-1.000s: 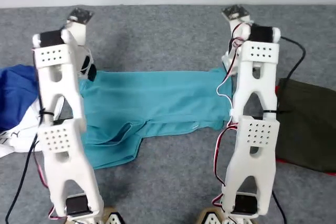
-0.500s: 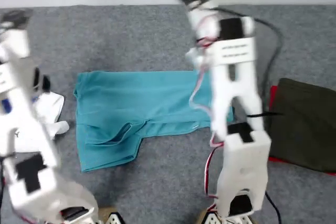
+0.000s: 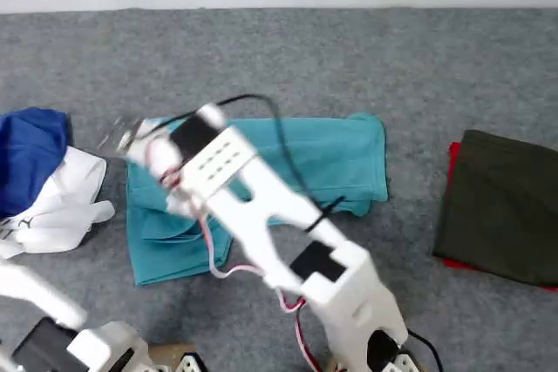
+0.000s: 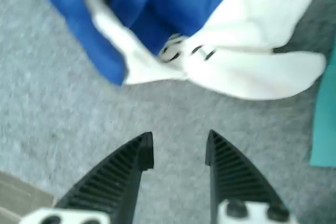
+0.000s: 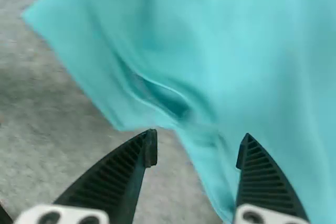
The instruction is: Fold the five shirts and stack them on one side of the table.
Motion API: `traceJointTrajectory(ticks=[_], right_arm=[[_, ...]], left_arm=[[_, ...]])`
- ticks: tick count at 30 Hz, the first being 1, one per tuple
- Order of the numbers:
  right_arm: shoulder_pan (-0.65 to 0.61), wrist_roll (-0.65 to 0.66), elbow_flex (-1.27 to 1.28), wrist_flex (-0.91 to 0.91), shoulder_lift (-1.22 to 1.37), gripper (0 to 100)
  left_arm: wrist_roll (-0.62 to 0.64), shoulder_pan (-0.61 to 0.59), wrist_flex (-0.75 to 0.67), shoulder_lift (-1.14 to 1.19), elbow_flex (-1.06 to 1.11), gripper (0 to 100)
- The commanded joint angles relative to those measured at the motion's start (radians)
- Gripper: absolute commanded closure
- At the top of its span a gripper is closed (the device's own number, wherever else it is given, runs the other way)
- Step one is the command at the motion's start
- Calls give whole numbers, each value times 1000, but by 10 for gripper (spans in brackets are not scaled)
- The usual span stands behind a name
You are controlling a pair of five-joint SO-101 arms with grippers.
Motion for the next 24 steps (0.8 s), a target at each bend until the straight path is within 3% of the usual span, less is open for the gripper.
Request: traceJointTrajectory(ticks=[1,12,17,24], right_arm=[[-96,-18,-6,-56,36,745],[-142,-12,-6,-312,203,746],[-145,-12,-6,-337,254,748],[-133,-3,-11,-374,260,953]], left_arm=[[-31,-58,21,-46,-5,827],[-51,-83,21,-48,-5,827],[-51,-83,21,-48,-5,827],[-51,-77,21,-48,7,827]])
